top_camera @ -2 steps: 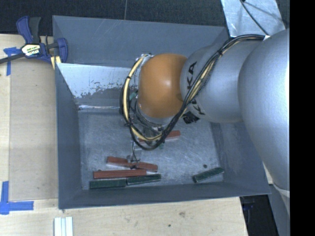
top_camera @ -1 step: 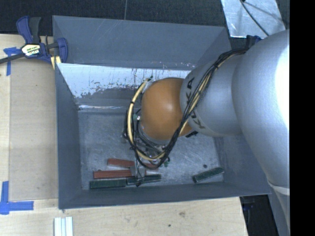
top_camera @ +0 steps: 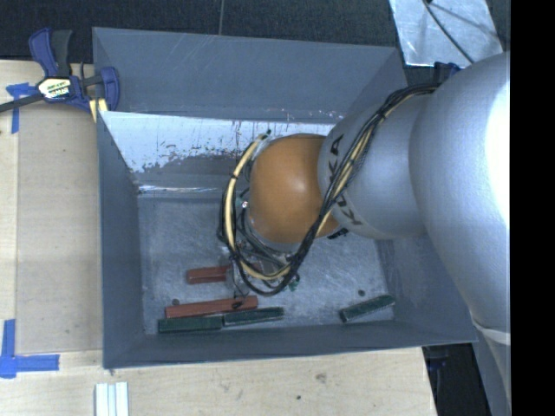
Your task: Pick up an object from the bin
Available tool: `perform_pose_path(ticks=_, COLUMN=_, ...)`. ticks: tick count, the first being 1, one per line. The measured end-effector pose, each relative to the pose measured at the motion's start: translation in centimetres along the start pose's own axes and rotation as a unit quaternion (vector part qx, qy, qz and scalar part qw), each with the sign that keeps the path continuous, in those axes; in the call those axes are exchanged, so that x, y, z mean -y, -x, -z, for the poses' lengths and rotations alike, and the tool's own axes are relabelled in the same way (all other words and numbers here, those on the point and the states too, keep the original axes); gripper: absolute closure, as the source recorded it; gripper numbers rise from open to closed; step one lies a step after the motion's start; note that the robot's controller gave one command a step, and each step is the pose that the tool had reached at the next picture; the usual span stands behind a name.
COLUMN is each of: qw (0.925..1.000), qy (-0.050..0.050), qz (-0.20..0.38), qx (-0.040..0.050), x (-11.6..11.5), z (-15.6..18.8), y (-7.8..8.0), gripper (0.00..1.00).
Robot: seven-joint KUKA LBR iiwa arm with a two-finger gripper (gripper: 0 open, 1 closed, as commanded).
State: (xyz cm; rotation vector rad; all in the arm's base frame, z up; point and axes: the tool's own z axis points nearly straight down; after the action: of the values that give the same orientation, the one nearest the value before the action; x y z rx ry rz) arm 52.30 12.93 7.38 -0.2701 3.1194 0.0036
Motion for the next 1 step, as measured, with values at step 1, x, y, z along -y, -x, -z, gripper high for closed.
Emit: perform_pose_path(ticks=1, qw=1.0, qy=0.0, qz=0.005, qx=0.0011, x=-1.39, z=14.95, y=1.04, gripper=1.0)
